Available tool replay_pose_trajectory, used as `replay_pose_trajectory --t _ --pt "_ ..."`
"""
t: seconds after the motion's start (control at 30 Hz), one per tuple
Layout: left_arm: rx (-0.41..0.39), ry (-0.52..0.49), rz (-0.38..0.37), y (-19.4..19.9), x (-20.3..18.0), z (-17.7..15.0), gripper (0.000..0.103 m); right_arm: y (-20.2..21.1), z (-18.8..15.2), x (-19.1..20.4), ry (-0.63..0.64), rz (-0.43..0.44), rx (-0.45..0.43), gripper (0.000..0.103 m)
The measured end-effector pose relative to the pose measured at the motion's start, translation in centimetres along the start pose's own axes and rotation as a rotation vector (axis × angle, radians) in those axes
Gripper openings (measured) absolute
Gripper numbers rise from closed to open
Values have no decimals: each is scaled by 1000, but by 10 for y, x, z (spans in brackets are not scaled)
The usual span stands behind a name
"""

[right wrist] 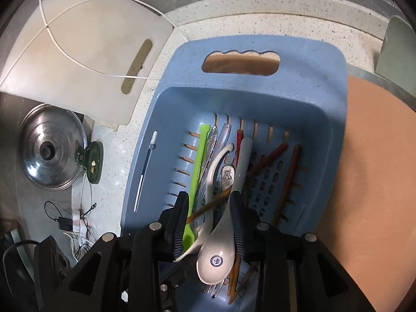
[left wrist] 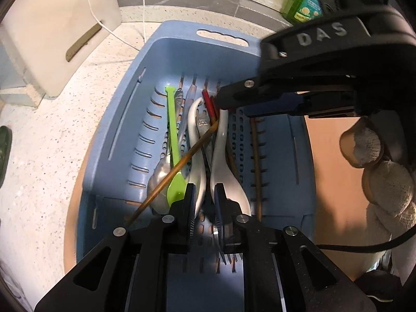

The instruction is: Organize utensils

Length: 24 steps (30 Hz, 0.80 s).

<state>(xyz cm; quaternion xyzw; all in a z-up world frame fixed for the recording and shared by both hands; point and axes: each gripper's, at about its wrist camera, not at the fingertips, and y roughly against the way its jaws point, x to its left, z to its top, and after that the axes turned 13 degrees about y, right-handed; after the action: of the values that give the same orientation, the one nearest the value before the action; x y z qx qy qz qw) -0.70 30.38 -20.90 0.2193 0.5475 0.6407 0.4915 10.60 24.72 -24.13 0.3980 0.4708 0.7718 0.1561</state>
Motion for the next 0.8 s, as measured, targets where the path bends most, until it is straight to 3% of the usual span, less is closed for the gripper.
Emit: replay_pose_trajectory --t 0.1,0.23,0.3,0.43,0.5,0.67,0.8 --pt "-15 13 -6 6 0 -1 27 11 -3 -3 15 3 -20 30" --pt "-31 17 -7 19 -3 -5 30 29 -7 -3 57 -3 -53 33" --pt "-43 17 -3 26 -6 -7 42 38 -11 -3 74 2 -65 34" --pt "-82 32 -9 44 -13 -13 45 57 -20 -3 122 -14 -103 38" --pt "-104 36 -3 53 -17 -16 57 66 -25 -3 155 -32 -123 39" --pt "-162 41 12 72 -28 -23 69 88 -43 -6 237 -67 -166 51" --pt "-191 47 6 80 -36 -27 71 102 -57 -10 279 -93 -191 51"
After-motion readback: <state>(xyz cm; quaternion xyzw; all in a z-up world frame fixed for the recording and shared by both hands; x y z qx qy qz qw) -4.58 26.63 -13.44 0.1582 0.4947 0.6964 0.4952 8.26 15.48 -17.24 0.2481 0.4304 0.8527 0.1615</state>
